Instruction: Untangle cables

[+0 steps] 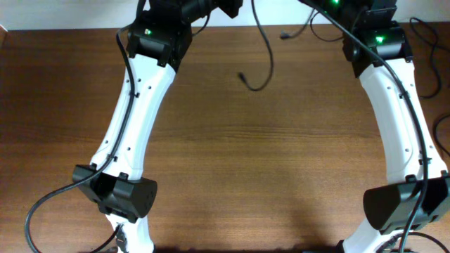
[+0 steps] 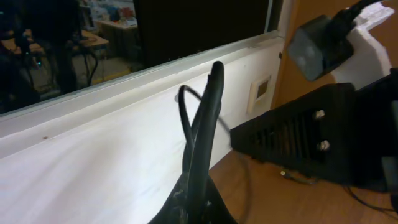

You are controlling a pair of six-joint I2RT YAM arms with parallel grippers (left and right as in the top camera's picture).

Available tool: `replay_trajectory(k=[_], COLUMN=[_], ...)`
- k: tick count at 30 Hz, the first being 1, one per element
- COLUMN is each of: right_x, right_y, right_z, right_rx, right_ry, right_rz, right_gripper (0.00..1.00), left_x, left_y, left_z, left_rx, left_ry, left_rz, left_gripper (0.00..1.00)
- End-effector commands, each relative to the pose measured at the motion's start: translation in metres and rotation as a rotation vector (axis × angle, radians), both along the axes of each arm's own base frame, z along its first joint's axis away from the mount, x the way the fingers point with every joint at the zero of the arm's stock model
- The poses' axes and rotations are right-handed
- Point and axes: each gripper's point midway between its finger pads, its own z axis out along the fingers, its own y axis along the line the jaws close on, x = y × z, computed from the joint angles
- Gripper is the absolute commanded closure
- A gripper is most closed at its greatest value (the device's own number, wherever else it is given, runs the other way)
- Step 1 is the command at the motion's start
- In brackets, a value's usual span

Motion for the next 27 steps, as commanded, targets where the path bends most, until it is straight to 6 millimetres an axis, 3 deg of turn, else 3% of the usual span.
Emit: replay_trajectory(k=[1, 12, 15, 18, 25, 27], right_x=[-0.004, -0.011, -0.011, -0.011, -0.011, -0.011], right_y=[0.003, 0.02, 0.02, 0.02, 0.02, 0.02], right_z=[0.009, 0.012, 0.011, 0.011, 0.011, 0.011], right_rx=[-0.005, -0.001, -0.001, -0.001, -0.001, -0.001], right_ry=[-0.025, -0.034, -0.031, -0.031, -0.031, -0.031], right_rz=[0.014, 0.064, 0.063, 0.063, 0.063, 0.063], right_gripper=[0.96, 0.95, 0.76, 0.74, 0.84, 0.96], left_x=[-0.018, -0.028, -0.029, -0.029, -0.034, -0.034], left_y=[0.004, -0.013, -0.014, -0.014, -0.018, -0.018], left_z=[0.034, 0.033, 0.033, 0.032, 0.032, 0.032], left_rx=[-0.015, -0.014, -0.014, -0.014, -0.016, -0.016], left_ry=[-0.073, -0.069, -0.068, -0.067, -0.065, -0.066], left_rz=[-0.001, -0.036, -0.038, -0.038, -0.076, -0.075], left_gripper=[1.0, 1.0, 1.0, 1.0, 1.0, 1.0])
